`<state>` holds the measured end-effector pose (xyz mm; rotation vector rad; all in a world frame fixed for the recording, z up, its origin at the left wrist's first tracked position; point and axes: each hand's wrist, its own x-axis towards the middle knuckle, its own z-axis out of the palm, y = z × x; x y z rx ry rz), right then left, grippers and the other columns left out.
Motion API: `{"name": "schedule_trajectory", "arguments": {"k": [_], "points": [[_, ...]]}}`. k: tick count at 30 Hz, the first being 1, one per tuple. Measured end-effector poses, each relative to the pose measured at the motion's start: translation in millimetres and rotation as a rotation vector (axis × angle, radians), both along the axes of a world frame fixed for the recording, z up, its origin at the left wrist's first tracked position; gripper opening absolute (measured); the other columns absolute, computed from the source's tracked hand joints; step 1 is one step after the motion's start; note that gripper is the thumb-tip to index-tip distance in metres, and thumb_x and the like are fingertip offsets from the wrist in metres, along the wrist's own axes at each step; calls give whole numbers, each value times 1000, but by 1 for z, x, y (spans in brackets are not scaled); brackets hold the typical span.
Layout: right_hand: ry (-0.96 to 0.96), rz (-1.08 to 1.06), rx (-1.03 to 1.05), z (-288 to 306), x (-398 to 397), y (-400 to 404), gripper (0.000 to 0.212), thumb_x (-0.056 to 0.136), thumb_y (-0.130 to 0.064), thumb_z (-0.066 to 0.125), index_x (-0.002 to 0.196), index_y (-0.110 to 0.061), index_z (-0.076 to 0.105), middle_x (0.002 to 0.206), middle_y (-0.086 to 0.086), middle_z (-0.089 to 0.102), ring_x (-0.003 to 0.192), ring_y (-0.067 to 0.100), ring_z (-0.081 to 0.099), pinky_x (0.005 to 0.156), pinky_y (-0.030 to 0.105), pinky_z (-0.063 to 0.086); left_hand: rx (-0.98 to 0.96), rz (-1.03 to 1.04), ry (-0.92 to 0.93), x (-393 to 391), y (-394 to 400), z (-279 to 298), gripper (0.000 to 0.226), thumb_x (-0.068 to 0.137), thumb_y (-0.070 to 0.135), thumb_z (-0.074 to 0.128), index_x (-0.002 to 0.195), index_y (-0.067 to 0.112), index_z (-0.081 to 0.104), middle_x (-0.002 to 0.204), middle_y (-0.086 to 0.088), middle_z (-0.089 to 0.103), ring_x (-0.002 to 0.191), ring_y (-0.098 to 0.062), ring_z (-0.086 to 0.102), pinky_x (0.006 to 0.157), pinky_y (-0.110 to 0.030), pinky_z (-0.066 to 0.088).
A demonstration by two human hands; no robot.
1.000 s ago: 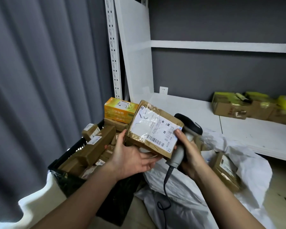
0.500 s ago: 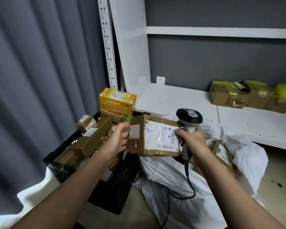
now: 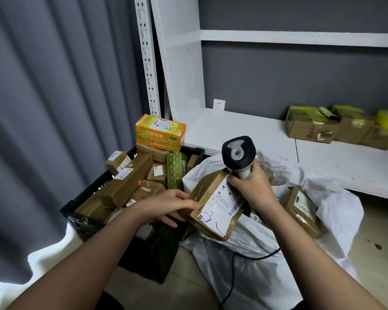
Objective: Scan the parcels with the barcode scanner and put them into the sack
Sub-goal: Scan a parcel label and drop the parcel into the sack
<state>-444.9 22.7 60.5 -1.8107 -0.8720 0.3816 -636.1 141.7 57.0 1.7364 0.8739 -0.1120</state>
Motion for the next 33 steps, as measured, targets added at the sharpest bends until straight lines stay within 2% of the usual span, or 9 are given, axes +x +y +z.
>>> {"name": "schedule_trajectory", "arguments": {"k": [3, 5, 8, 13, 16, 24, 28, 31, 33], "points": [[136, -83, 134, 2, -2, -2, 33, 81, -21, 73, 110, -20, 57, 92, 1, 68, 81, 17, 65, 73, 35, 52, -65, 45, -67, -1, -4, 0, 27, 89, 43, 61, 108, 28, 51, 104, 9, 63, 88, -22, 73, 82, -34, 59], [263, -121, 259, 8, -2, -7, 21, 85, -17, 70, 103, -15, 60, 83, 5, 68, 67, 17, 62, 63, 31, 49, -171, 124, -142, -2, 1, -4, 28, 91, 40, 59, 113, 25, 51, 111, 3, 63, 90, -25, 73, 83, -35, 58], [451, -38, 359, 18, -4, -17, 4, 92, -10, 61, 92, -9, 57, 59, 6, 54, 47, 15, 48, 48, 25, 42, -338, 298, -307, 1, 12, -15, 38, 92, 31, 60, 125, 13, 53, 130, -9, 56, 95, -30, 71, 83, -34, 58], [559, 121, 318, 14, -13, -18, 18, 93, -13, 58, 80, -14, 46, 48, 2, 39, 41, 16, 32, 47, 27, 25, -416, 590, -549, 15, 21, -27, 43, 90, 13, 60, 131, 7, 49, 118, -16, 65, 95, -30, 71, 82, -33, 59], [573, 208, 331, 12, -24, -17, 23, 84, -19, 64, 72, -12, 45, 47, 5, 37, 40, 17, 30, 46, 26, 27, -436, 681, -642, 20, 24, -31, 39, 91, 4, 58, 129, 7, 48, 113, -17, 67, 98, -30, 68, 85, -33, 56], [595, 305, 240, 13, -38, -17, 28, 93, -4, 56, 70, -8, 41, 44, 4, 37, 36, 15, 29, 39, 23, 28, -412, 784, -660, 25, 34, -34, 42, 87, -5, 60, 124, 11, 47, 122, -17, 63, 106, -32, 63, 93, -37, 51], [600, 357, 225, 15, -37, -20, 30, 91, -5, 59, 69, -8, 40, 45, 4, 36, 37, 15, 28, 40, 23, 28, -398, 802, -649, 27, 37, -37, 54, 85, -5, 61, 135, 8, 42, 123, -17, 63, 107, -31, 64, 83, -32, 55], [591, 372, 208, 16, -36, -23, 26, 94, -5, 55, 73, -9, 41, 46, 4, 35, 39, 16, 28, 42, 23, 28, -407, 812, -671, 27, 36, -35, 48, 87, -3, 60, 132, 6, 46, 122, -17, 63, 108, -31, 63, 83, -32, 54], [601, 372, 212, 15, -35, -24, 25, 88, -9, 62, 75, -8, 41, 46, 4, 34, 38, 15, 27, 41, 22, 28, -402, 807, -679, 26, 37, -35, 41, 88, -2, 60, 127, 8, 49, 123, -16, 63, 107, -31, 63, 87, -34, 51]]}}
